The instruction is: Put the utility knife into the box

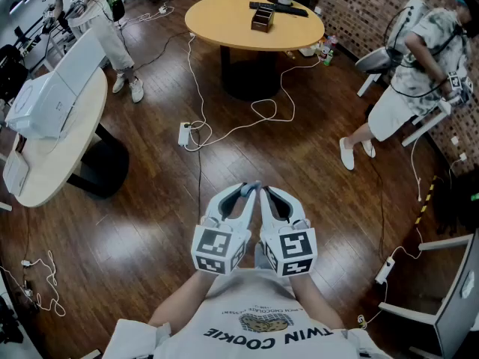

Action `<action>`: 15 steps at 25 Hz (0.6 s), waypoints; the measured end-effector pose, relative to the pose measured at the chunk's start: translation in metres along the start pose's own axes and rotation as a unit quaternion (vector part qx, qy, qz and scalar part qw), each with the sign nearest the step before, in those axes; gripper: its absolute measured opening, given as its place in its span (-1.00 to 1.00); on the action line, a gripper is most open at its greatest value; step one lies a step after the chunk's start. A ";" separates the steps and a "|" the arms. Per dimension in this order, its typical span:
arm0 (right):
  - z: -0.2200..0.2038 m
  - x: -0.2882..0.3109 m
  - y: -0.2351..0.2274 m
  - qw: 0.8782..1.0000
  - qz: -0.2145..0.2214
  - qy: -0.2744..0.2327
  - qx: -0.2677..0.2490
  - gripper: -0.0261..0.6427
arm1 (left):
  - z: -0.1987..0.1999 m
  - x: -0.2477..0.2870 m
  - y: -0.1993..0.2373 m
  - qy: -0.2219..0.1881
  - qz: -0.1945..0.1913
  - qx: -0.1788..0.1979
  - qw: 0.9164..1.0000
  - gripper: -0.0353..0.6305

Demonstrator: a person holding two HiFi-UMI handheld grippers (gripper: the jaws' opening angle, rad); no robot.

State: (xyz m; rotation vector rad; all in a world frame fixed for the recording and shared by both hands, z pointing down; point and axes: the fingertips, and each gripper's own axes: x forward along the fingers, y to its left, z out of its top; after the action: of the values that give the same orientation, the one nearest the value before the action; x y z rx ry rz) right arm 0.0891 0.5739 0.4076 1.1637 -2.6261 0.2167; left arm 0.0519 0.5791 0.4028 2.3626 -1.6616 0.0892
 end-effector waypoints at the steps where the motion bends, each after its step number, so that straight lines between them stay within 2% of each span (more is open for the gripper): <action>1: 0.001 0.006 -0.008 1.000 0.001 -0.001 0.000 -0.92 | 0.001 0.009 0.002 -0.001 0.002 0.002 1.000 -0.68; 15: 0.040 0.091 -0.139 1.000 0.028 -0.004 -0.004 -0.92 | 0.043 0.161 0.019 0.004 0.035 0.009 0.999 -0.68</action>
State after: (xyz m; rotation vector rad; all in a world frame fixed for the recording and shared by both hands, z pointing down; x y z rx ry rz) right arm 0.1274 0.4074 0.4003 1.0918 -2.6668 0.2115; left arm 0.0864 0.4148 0.3956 2.3137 -1.7463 0.1274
